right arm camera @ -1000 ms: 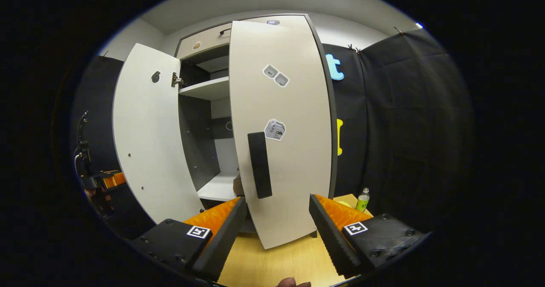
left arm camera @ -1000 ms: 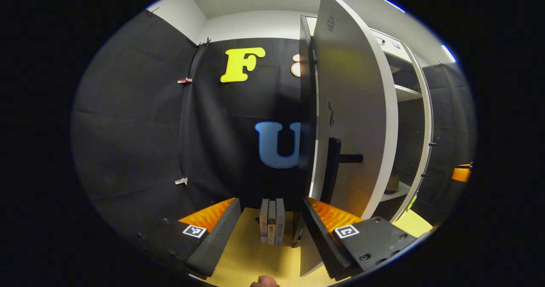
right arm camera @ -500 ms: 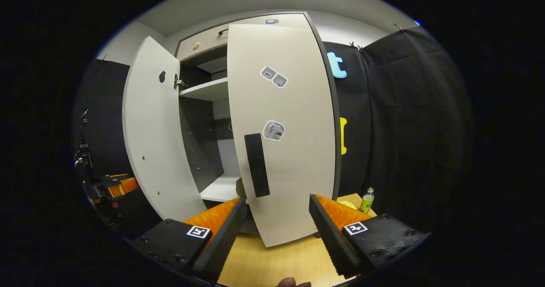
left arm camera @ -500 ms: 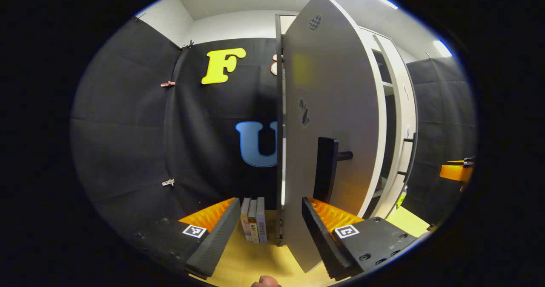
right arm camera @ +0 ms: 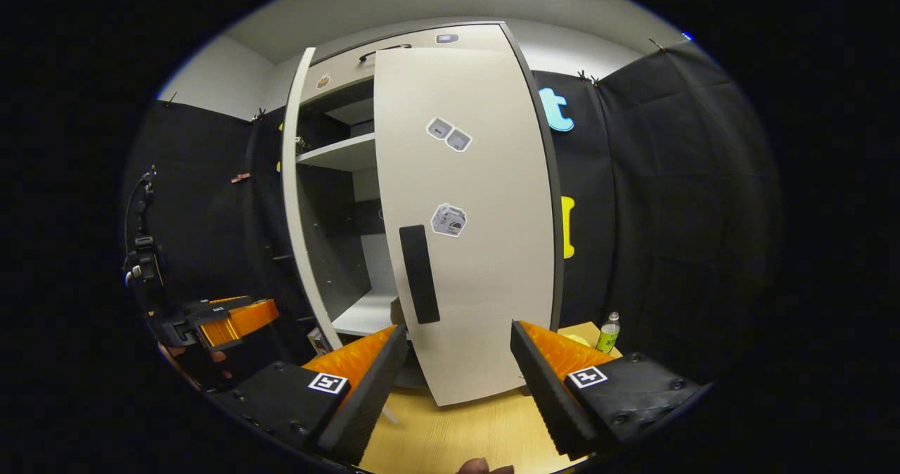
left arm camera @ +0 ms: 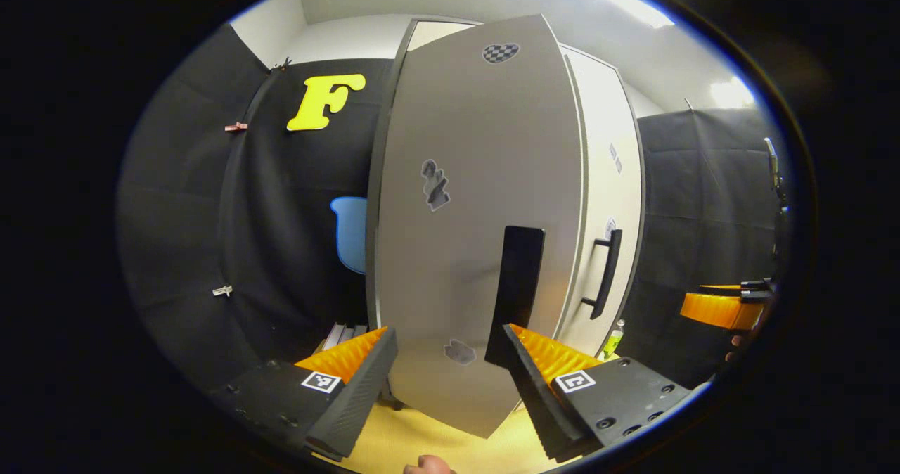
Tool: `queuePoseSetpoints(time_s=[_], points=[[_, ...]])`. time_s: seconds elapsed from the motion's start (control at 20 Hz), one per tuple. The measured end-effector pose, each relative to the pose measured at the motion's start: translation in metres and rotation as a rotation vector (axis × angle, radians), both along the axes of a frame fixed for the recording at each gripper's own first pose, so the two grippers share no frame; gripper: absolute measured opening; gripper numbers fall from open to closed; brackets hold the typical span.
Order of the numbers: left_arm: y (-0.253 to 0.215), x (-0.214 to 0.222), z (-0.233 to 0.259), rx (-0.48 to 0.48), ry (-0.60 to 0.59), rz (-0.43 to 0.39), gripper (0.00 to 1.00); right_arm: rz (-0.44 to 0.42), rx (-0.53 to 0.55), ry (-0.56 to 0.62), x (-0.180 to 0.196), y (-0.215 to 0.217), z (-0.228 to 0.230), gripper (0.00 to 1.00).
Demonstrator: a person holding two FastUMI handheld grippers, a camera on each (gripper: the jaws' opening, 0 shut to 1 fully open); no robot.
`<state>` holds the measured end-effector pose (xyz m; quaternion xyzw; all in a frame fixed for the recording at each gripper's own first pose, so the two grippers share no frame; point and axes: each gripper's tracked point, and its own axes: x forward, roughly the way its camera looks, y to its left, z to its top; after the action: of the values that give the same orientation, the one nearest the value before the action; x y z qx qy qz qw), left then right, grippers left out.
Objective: Grab one shoe with the right hand and put it into the shoe cabinet, grab the other shoe with the left hand and put it into the shoe cabinet; then close the right door with the right hand and the left door with the left hand.
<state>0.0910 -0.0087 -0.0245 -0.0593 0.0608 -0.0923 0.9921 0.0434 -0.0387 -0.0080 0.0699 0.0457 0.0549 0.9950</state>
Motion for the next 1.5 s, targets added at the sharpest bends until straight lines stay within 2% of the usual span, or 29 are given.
queuePoseSetpoints(time_s=[0.2,0.25,0.4,0.45,0.6,0.65,0.7,1.2,1.25,1.4,1.5], points=[[-0.01,-0.009,0.0,0.035,0.002,-0.015,0.94,-0.002,0.004,-0.011,-0.001,0.0,0.006,0.98],[-0.011,-0.013,0.0,0.04,0.0,-0.018,0.92,-0.002,0.005,-0.015,-0.001,0.0,0.007,0.98],[-0.012,-0.024,0.0,0.046,-0.005,-0.023,0.97,0.004,0.005,-0.02,-0.003,0.003,0.008,0.98],[-0.012,-0.027,0.001,0.049,-0.008,-0.024,0.94,0.003,0.004,-0.02,-0.003,0.004,0.009,0.98],[-0.009,-0.036,0.002,0.063,-0.014,-0.02,0.94,-0.002,0.008,-0.029,-0.006,0.006,0.01,0.98],[-0.009,-0.038,0.001,0.064,-0.013,-0.019,0.97,-0.003,0.004,-0.031,-0.007,0.006,0.011,1.0],[-0.008,-0.04,0.0,0.064,-0.013,-0.018,0.94,-0.005,0.001,-0.031,-0.009,0.006,0.011,0.98],[0.004,-0.049,-0.003,0.086,-0.014,-0.008,0.94,-0.022,-0.016,-0.035,-0.011,0.008,0.009,0.98],[0.002,-0.049,-0.004,0.084,-0.012,-0.011,0.94,-0.025,-0.02,-0.037,-0.011,0.006,0.009,1.0],[0.001,-0.05,-0.005,0.081,-0.006,-0.012,0.94,-0.038,-0.038,-0.034,-0.011,0.0,0.007,0.97],[0.001,-0.05,-0.005,0.081,-0.005,-0.011,0.94,-0.042,-0.031,-0.033,-0.011,-0.004,0.006,1.0]])
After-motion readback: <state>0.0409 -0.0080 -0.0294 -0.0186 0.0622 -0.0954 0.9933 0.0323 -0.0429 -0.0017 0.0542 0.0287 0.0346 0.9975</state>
